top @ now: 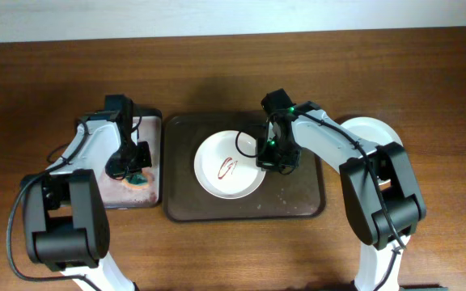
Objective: Clean dirty plates on tray and stack at the side
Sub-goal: 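Dip the sponge in the sponge tray and bring it onto the plate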
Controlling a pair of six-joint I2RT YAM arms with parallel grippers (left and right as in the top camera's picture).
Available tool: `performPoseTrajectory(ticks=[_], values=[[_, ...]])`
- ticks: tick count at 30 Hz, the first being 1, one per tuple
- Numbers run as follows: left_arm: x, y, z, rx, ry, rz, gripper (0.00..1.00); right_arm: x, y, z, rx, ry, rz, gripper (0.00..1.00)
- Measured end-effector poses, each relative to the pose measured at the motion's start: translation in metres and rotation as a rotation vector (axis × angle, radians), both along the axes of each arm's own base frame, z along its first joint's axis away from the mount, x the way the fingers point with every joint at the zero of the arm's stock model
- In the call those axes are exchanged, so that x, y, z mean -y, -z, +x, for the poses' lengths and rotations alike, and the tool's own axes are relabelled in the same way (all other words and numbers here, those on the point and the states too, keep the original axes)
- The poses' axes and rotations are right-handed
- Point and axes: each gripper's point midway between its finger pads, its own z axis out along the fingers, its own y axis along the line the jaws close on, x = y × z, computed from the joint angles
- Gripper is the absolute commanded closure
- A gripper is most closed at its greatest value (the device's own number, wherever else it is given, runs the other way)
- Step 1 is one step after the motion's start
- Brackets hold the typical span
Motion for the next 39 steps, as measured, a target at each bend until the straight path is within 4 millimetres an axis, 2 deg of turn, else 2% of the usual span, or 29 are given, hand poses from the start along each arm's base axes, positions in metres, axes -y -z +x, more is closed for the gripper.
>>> performPoseTrajectory(ticks=[2, 4, 10, 12, 20, 27, 32, 39], values=[[0.0, -0.005, 0.002, 0.014, 0.0, 0.0, 1.0, 0.0, 0.0, 0.0, -0.001, 0.0, -0.001, 0.96], [0.0, -0.019, 0.007, 0.062, 0.0, 0.002, 1.0, 0.0, 0.0, -0.001, -0.003, 0.0, -0.001, 0.96], [-0.006, -0.096, 0.049, 0.381, -0.005, 0.036, 1.0, 0.0, 0.0, -0.001, -0.003, 0.0, -0.001, 0.96], [-0.009, -0.114, 0.059, 0.46, -0.01, 0.054, 1.0, 0.0, 0.0, -0.001, -0.003, 0.0, -0.001, 0.96], [-0.026, -0.136, 0.072, 0.557, -0.04, 0.153, 1.0, 0.0, 0.0, -0.001, -0.003, 0.0, -0.001, 0.96], [-0.032, -0.173, 0.071, 0.661, -0.059, 0.189, 1.0, 0.0, 0.0, -0.001, -0.003, 0.0, -0.001, 0.96], [-0.033, -0.193, 0.067, 0.708, -0.066, 0.197, 1.0, 0.0, 0.0, -0.001, -0.003, 0.0, -0.001, 0.96], [-0.033, -0.202, 0.065, 0.733, -0.069, 0.2, 1.0, 0.0, 0.0, -0.001, -0.003, 0.0, -0.001, 0.96]])
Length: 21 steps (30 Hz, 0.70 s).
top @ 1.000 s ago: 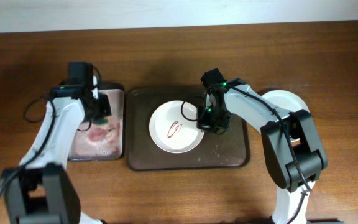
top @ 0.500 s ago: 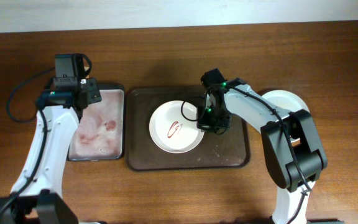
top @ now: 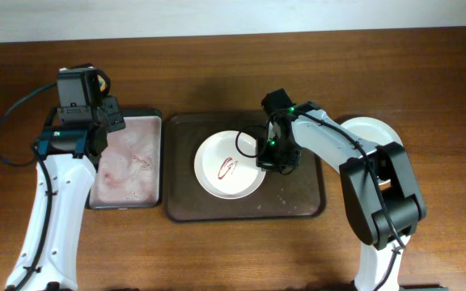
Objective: Clean dirty plates on tray and stack at the side
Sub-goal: 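Dip the sponge in the sponge tray and bring it onto the plate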
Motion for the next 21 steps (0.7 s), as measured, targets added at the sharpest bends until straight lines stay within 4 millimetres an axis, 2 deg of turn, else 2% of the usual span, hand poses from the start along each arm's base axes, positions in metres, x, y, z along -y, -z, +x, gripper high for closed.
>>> performPoseTrajectory(ticks=[9, 13, 17, 19, 21], values=[[0.0, 0.0, -0.001, -0.005, 0.0, 0.0, 1.0, 0.0, 0.0, 0.0, 0.0, -0.001, 0.0, 0.96], [0.001, 0.008, -0.009, -0.049, 0.003, -0.005, 1.0, 0.0, 0.0, 0.0, 0.001, 0.0, 0.0, 0.96], [0.01, 0.037, -0.015, -0.156, 0.036, -0.05, 1.0, 0.0, 0.0, 0.0, 0.001, -0.001, 0.0, 0.96], [0.015, 0.061, -0.017, -0.23, 0.048, -0.077, 1.0, 0.0, 0.0, 0.0, 0.001, 0.0, 0.0, 0.96], [0.019, 0.094, -0.026, -0.338, 0.048, -0.105, 1.0, 0.0, 0.0, 0.0, 0.001, -0.001, 0.0, 0.96]])
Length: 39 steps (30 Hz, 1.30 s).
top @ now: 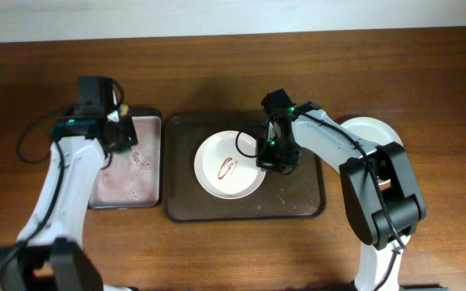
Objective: Clean dirty plates on tray and stack at the side
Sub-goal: 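Dip the sponge in the sponge tray and bring it onto the plate, then scrub the plate with the sponge while the right gripper holds its rim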
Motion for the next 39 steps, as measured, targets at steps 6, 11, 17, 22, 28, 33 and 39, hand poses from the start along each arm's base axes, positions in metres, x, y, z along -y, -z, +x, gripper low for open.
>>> performPoseTrajectory(ticks=[6, 11, 17, 22, 28, 33, 39], values=[[0.012, 0.068, -0.031, -0.26, 0.014, -0.074, 1.0, 0.0, 0.0, 0.0, 0.0, 0.0, 0.0, 0.96], [0.016, 0.068, -0.031, -0.259, 0.019, -0.094, 1.0, 0.0, 0.0, 0.0, -0.001, 0.001, 0.0, 0.96], [0.05, 0.038, -0.02, -0.146, 0.088, -0.254, 1.0, 0.0, 0.0, 0.0, -0.001, 0.001, 0.0, 0.96], [0.12, 0.004, -0.005, -0.018, 0.279, -0.405, 1.0, 0.0, 0.0, 0.0, -0.001, 0.001, 0.0, 0.96], [0.192, 0.016, -0.011, -0.057, 0.382, -0.53, 1.0, 0.0, 0.0, 0.0, -0.001, 0.001, 0.0, 0.94], [0.232, 0.041, -0.02, -0.137, 0.42, -0.6, 1.0, -0.001, 0.0, 0.006, 0.028, -0.001, 0.004, 0.89], [0.257, 0.069, -0.031, -0.219, 0.417, -0.628, 1.0, -0.006, -0.001, 0.022, 0.093, -0.002, 0.021, 0.96]])
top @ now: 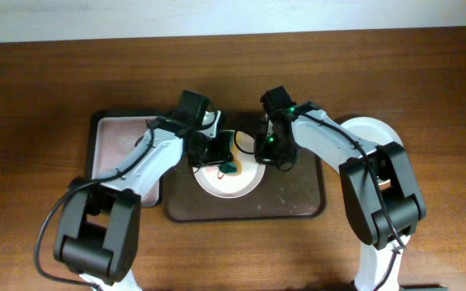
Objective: Clean dirty plates on tray and stack at the side
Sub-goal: 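Scrub the plate with the sponge while the right gripper holds its rim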
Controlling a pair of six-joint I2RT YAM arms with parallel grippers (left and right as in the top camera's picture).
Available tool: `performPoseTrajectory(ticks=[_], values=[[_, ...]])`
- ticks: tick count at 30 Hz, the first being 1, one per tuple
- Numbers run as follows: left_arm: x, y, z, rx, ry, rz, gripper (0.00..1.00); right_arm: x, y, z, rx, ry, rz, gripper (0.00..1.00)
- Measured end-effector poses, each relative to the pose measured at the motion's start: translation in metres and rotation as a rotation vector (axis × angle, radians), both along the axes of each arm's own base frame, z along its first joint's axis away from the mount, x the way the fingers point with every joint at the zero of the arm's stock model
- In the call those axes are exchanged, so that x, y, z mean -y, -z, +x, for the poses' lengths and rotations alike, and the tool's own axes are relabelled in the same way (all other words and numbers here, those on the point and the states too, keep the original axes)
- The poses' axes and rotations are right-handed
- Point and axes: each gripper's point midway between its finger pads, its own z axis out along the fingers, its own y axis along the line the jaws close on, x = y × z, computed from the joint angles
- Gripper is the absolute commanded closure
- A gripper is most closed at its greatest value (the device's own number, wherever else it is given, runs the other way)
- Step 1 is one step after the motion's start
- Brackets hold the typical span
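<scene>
A white plate (235, 187) lies on the dark brown tray (298, 202) in the middle of the table. My left gripper (222, 160) is down over the plate's left half, shut on a green sponge (230, 168) that rests on the plate. The arm hides most of the red smear on the plate. At the plate's right rim my right gripper (267, 155) is shut on the edge of the plate.
A shallow basin (124, 153) with pinkish water stands left of the brown tray. A clean white plate (374, 129) lies on the table at the right, partly under the right arm.
My left gripper was raised over the top of the basin; now it is down on the white plate with the green sponge. The right gripper and the plate have not moved.
My left gripper was first low in the basin with the green sponge at its tip. It then stood raised at the basin's upper left, then over its upper edge. Now it presses the sponge on the smeared plate, which the right gripper held throughout.
</scene>
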Motion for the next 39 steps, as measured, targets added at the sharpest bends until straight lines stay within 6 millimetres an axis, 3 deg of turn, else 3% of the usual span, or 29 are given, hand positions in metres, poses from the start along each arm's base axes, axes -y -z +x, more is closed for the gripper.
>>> performPoseTrajectory(ticks=[6, 9, 13, 22, 26, 29, 34, 39], values=[[0.011, 0.014, -0.003, -0.028, -0.002, 0.0, 1.0, -0.001, 0.0, 0.001, 0.005, -0.006, 0.002, 0.96], [0.009, 0.03, -0.004, -0.066, -0.017, 0.021, 1.0, 0.0, 0.0, 0.0, 0.002, -0.006, 0.001, 0.96], [0.003, 0.037, -0.003, -0.071, -0.035, 0.066, 1.0, 0.001, 0.0, -0.002, -0.008, -0.006, -0.002, 0.96], [-0.046, 0.043, -0.009, -0.164, -0.144, 0.229, 1.0, 0.002, 0.001, -0.012, -0.046, -0.011, -0.014, 0.96], [-0.056, 0.038, -0.005, -0.147, -0.152, 0.241, 1.0, 0.002, 0.001, -0.013, -0.05, -0.011, -0.016, 0.96], [-0.052, 0.029, -0.001, -0.098, -0.113, 0.22, 1.0, 0.004, 0.002, -0.016, -0.06, -0.01, -0.026, 0.96], [-0.027, -0.01, 0.023, 0.082, -0.081, 0.126, 1.0, 0.005, 0.002, -0.016, -0.062, -0.01, -0.029, 0.96], [-0.008, -0.008, 0.025, 0.07, -0.113, 0.089, 1.0, 0.006, 0.002, -0.017, -0.064, -0.01, -0.033, 0.96]])
